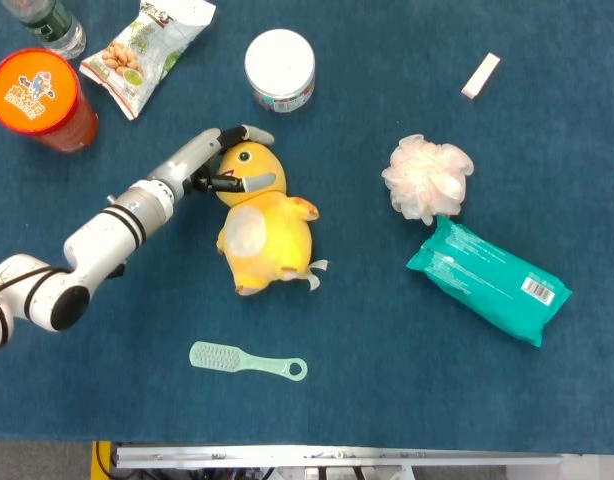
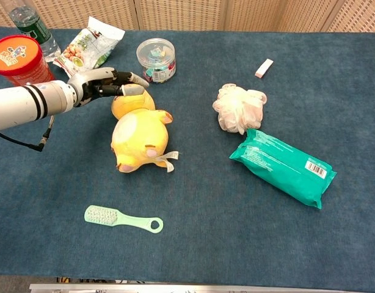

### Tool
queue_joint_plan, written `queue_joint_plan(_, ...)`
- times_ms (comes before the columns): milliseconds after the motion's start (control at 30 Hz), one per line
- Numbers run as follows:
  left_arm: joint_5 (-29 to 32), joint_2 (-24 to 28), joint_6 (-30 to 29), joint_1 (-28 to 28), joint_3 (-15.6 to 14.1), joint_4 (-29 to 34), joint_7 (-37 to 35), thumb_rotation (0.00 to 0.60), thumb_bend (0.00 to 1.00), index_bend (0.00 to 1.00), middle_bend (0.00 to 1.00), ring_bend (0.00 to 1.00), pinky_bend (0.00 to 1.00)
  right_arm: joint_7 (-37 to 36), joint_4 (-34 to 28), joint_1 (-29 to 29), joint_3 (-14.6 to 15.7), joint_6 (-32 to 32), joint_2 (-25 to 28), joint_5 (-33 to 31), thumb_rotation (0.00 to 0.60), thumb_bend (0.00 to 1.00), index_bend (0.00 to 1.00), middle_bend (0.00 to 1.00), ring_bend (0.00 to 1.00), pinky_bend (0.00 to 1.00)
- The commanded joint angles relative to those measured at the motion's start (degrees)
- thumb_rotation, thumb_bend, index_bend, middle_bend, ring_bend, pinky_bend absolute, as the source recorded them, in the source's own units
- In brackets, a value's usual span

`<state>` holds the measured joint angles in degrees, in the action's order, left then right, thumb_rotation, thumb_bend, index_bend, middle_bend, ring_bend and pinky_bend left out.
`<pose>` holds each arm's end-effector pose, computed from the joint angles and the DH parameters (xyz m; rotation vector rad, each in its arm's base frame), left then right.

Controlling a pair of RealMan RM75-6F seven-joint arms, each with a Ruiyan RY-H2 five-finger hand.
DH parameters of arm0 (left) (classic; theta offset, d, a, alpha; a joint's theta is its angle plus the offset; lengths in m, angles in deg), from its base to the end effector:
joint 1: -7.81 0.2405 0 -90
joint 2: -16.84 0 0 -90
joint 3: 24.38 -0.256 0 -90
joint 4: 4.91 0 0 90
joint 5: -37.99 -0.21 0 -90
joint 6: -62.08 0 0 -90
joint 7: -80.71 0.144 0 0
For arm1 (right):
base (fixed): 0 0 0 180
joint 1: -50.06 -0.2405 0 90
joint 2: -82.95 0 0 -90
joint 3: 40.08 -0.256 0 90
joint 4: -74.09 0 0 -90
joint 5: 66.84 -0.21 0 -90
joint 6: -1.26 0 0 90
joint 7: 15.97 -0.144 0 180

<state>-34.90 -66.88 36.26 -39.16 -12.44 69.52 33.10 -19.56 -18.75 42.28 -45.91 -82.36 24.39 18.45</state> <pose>-0.1785 0.3749 -0.0206 -1.5797 -2.0438 -0.9866 -0.3034 -0.2079 0.1946 1.3919 -0.8344 0.9473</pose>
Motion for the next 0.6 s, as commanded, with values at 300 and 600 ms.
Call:
queue_joint_plan(300,-1.4,3.2,-2.8,2.1,-0.2,3.7,0.4,0.333,0.14,0.29,0.29,0.24,0.28,-0.4,0.0,0.5,0.1,-0.6,0.0,0.1,0.6,0.12,0.19,0.17,0.05,0.0)
queue_joint_plan(600,0.9,0.6,-2.7,0.9,0.4,1.0,2.7,0.333,0.14,0.23,0.26,0.21,0.28,-1.2,0.5,0.8,0.1,-0.6,0.1,-0.2,0.6,0.12,0.19,0.17,0.05,0.0)
